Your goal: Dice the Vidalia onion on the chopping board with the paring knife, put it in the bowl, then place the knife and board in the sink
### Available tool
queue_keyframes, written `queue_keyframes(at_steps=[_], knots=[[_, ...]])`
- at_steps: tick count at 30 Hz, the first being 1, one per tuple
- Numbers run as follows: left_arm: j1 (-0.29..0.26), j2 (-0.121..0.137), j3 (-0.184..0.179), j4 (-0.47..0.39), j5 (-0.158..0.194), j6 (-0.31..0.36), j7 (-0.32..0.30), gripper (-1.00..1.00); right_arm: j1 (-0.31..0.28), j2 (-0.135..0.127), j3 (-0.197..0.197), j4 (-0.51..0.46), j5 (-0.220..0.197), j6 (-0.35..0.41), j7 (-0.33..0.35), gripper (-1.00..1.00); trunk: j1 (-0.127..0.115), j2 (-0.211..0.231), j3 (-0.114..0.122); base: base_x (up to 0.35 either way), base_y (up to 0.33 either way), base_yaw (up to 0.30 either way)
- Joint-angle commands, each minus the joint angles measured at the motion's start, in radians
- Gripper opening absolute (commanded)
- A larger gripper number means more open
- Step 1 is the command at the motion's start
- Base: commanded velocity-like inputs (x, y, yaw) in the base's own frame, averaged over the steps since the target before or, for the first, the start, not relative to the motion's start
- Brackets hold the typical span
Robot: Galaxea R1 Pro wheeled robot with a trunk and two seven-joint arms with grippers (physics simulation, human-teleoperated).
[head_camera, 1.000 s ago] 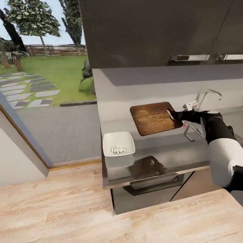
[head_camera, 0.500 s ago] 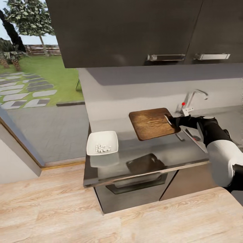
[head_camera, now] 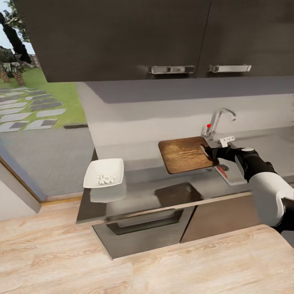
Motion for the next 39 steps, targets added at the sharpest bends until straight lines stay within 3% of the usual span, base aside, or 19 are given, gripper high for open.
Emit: queue_keyframes(at_steps=[1,17,30,39], knots=[[-0.002,-0.001,-0.008,0.005,0.007,-0.007,0.002,1.0,-0.001,0.0,-0.011,0.001,0.002,0.005,0.005,-1.0,0.001,-0.002,-0.002,0.0,-0.341,0.0],[-0.002,0.005,-0.008,0.003,0.009,-0.008,0.002,1.0,-0.001,0.002,-0.01,0.03,0.002,0.004,-0.042,-1.0,0.001,-0.002,-0.002,0.167,-0.281,0.0],[-0.002,0.006,-0.008,0.005,0.009,-0.01,0.002,1.0,-0.001,0.001,-0.01,0.051,0.002,0.005,-0.048,-1.0,0.001,-0.002,-0.002,0.025,-0.026,0.037],[-0.002,0.006,-0.008,0.005,0.009,-0.01,0.002,1.0,-0.001,0.001,-0.014,0.11,-0.002,-0.01,-0.231,-1.0,0.001,-0.002,-0.002,0.0,0.0,0.033]])
